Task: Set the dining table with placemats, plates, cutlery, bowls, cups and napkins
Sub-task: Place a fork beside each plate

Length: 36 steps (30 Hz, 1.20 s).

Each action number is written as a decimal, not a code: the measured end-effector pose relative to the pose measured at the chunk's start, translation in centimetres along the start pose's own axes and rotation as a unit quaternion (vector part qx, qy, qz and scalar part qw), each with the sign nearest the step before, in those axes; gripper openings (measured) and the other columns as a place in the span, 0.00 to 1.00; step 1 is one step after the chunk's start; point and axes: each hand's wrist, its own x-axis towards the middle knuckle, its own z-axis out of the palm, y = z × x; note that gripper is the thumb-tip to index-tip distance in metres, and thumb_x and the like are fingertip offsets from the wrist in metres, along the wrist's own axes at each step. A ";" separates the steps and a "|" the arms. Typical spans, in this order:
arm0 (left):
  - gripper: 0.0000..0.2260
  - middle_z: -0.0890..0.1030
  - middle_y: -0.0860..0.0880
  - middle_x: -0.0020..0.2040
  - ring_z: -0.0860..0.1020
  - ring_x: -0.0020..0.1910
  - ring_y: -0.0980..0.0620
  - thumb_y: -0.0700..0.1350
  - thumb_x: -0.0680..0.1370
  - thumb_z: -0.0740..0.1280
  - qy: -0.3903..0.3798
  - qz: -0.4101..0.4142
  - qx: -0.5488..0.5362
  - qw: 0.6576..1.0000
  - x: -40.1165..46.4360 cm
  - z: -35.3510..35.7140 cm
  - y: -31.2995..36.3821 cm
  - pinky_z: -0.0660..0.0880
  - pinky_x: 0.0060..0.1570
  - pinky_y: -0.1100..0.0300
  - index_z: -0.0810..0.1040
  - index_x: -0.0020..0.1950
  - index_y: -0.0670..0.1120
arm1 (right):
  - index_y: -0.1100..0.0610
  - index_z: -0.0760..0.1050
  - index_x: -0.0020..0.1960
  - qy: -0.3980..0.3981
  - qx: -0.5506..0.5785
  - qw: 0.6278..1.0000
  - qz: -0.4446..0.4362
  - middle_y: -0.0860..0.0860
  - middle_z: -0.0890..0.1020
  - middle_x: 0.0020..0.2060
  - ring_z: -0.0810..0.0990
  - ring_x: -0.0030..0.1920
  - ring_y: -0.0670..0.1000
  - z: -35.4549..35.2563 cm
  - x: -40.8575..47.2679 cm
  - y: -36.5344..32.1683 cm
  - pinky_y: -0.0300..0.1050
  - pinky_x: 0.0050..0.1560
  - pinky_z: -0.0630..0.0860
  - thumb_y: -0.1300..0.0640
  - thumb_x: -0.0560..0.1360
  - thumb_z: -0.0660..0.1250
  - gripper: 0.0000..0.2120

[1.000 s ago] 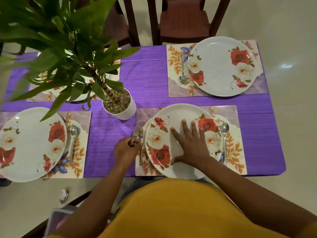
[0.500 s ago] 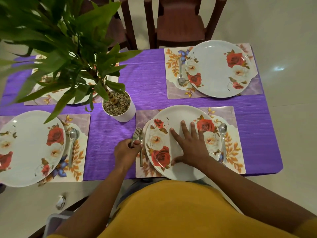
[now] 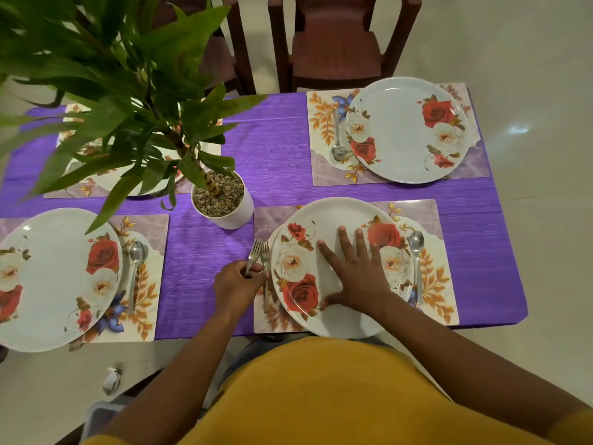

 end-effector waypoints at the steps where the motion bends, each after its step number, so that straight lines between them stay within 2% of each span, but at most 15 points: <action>1: 0.04 0.86 0.55 0.38 0.84 0.40 0.54 0.46 0.73 0.79 -0.001 0.000 0.000 1.000 0.0 0.0 0.0 0.82 0.45 0.52 0.86 0.43 0.51 | 0.40 0.30 0.81 0.000 -0.001 1.000 0.001 0.59 0.31 0.81 0.33 0.79 0.70 0.0 0.0 0.0 0.75 0.77 0.45 0.21 0.63 0.69 0.65; 4: 0.04 0.86 0.54 0.37 0.84 0.40 0.53 0.46 0.72 0.80 0.000 -0.004 -0.006 1.000 0.1 0.0 0.0 0.82 0.45 0.52 0.86 0.43 0.51 | 0.41 0.30 0.81 0.000 -0.003 1.000 0.004 0.59 0.31 0.81 0.33 0.79 0.70 0.0 0.1 -0.2 0.75 0.77 0.45 0.21 0.63 0.69 0.64; 10: 0.05 0.86 0.53 0.38 0.84 0.40 0.53 0.46 0.72 0.80 0.002 -0.008 -0.012 1.000 0.0 0.1 0.2 0.79 0.42 0.57 0.86 0.44 0.50 | 0.41 0.29 0.81 0.003 -0.005 1.000 0.005 0.59 0.31 0.80 0.33 0.79 0.70 0.0 0.1 -0.3 0.75 0.77 0.45 0.20 0.63 0.68 0.64; 14: 0.05 0.85 0.53 0.38 0.84 0.39 0.54 0.46 0.73 0.80 0.015 -0.010 -0.001 1.000 -0.2 0.3 0.3 0.74 0.37 0.61 0.85 0.44 0.49 | 0.41 0.30 0.81 0.004 -0.002 1.000 0.007 0.59 0.31 0.81 0.33 0.79 0.70 0.1 0.2 -0.4 0.75 0.77 0.47 0.21 0.63 0.68 0.64; 20: 0.05 0.85 0.53 0.37 0.84 0.39 0.54 0.46 0.73 0.80 0.023 -0.005 0.013 1.000 -0.1 0.5 0.3 0.78 0.42 0.58 0.85 0.44 0.49 | 0.40 0.30 0.81 -0.001 0.004 1.000 0.009 0.58 0.31 0.81 0.32 0.79 0.70 0.2 0.3 -0.3 0.75 0.77 0.46 0.21 0.62 0.69 0.65; 29: 0.04 0.85 0.54 0.39 0.82 0.39 0.55 0.44 0.74 0.78 0.031 -0.005 0.017 0.999 -0.3 0.7 0.3 0.72 0.35 0.61 0.85 0.45 0.48 | 0.41 0.30 0.81 0.000 0.002 1.000 0.010 0.59 0.31 0.81 0.32 0.79 0.70 0.0 0.1 -0.4 0.75 0.77 0.45 0.21 0.63 0.69 0.65; 36: 0.03 0.84 0.56 0.40 0.82 0.41 0.54 0.44 0.74 0.78 0.036 0.002 0.017 0.999 -0.3 0.9 -0.2 0.75 0.38 0.59 0.85 0.45 0.48 | 0.41 0.29 0.81 -0.003 0.000 1.000 0.011 0.59 0.31 0.80 0.32 0.79 0.70 -0.2 0.1 -0.5 0.74 0.77 0.44 0.21 0.63 0.69 0.65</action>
